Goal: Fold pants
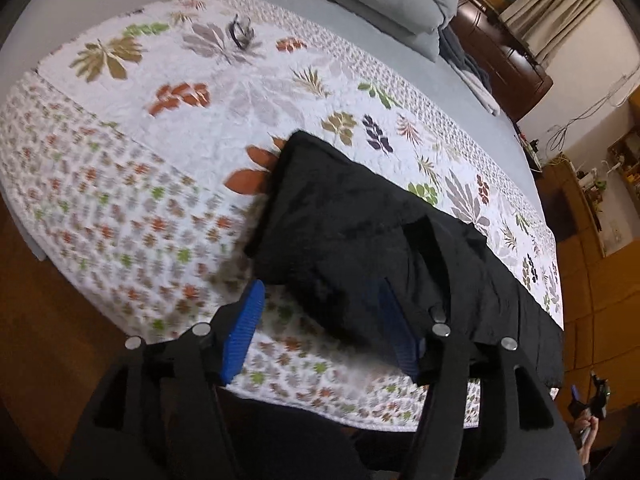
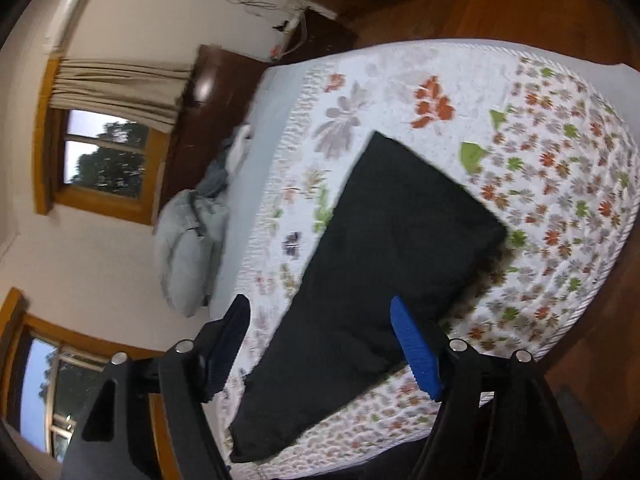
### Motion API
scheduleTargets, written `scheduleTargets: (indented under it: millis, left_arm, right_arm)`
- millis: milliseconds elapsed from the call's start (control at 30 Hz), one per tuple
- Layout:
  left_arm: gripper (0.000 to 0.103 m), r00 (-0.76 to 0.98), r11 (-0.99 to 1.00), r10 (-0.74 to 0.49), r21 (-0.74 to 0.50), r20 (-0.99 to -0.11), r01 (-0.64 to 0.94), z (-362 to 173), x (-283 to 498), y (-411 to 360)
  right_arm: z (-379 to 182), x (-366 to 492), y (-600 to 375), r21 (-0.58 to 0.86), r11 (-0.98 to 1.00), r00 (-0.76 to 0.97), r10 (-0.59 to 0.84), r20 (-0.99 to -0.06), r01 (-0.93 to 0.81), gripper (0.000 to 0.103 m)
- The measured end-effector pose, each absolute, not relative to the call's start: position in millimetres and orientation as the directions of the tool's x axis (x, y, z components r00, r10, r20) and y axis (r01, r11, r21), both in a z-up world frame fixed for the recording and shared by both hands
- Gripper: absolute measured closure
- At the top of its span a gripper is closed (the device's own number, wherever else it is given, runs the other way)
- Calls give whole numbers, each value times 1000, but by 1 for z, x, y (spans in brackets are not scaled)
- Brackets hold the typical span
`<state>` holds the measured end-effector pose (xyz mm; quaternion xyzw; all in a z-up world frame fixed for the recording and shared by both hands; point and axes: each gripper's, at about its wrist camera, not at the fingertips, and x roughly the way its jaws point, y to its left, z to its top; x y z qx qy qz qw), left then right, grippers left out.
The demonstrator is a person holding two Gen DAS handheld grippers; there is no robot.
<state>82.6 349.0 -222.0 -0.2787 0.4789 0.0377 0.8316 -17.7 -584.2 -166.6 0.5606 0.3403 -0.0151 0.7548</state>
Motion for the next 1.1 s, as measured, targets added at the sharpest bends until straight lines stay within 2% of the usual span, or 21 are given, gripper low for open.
scheduleTargets:
  millis: [67,167,233,433,467,500,533,567,600,700,867,967,1000,1100]
  left_arm:
    - [42,532,824,-228,-453,-815,-342,-229,89,346]
    - [30,542,788,-237,-486,-806,-378,-238,91,347]
    - [29,534,753,-280,-528,-798,-394,-246,92,348]
    - [27,510,753,-260,-503,-820,-425,-259,99,349]
    - [29,519,749,-258,-508,-815,-425,-259,103,350]
    - [39,524,755,-244,-498,-816,-426,-258,108,350]
    - [50,524,765,-232,-487,-819,-422,-258,112,349]
    - [73,513,779,-230,-472,-827,-413,-259,118,347]
    - [80,498,793,-210,-444,-842,-417,-260,123,346]
    - [84,487,812,-145,-385,-861,-439,-263,135,344]
    - [86,489,773,-132,-398,-862,-495,-271,138,349]
    - [84,485,795,-132,-385,-864,-469,-271,134,347]
    - [84,484,799,-131,-381,-865,-465,-271,132,347]
    - [84,480,787,-125,-381,-869,-485,-277,127,349]
  right_arm:
    - [-173,-19,-586,830,354,763,349,-544,430,29]
    - [-186,-22,-581,810,371,734,358,-577,455,29]
    - [-197,-27,-573,795,385,710,372,-598,468,29]
    - [-225,-34,-561,781,362,684,380,-622,509,29]
    - [-226,-34,-561,781,357,687,376,-622,512,29]
    - [-225,-32,-563,779,355,689,367,-625,517,29]
    - [-225,-30,-564,776,356,690,360,-628,521,29]
    - [-224,-26,-567,772,354,691,350,-633,528,29]
    - [-223,-24,-571,768,352,691,341,-637,534,29]
    - [-223,-15,-582,756,349,690,315,-651,554,29]
    - [-227,-4,-593,747,331,681,310,-663,576,30]
    - [-223,0,-596,758,348,691,319,-649,551,49]
    - [-221,5,-596,746,377,680,318,-661,549,60]
    - [-218,14,-597,724,419,661,313,-682,548,82]
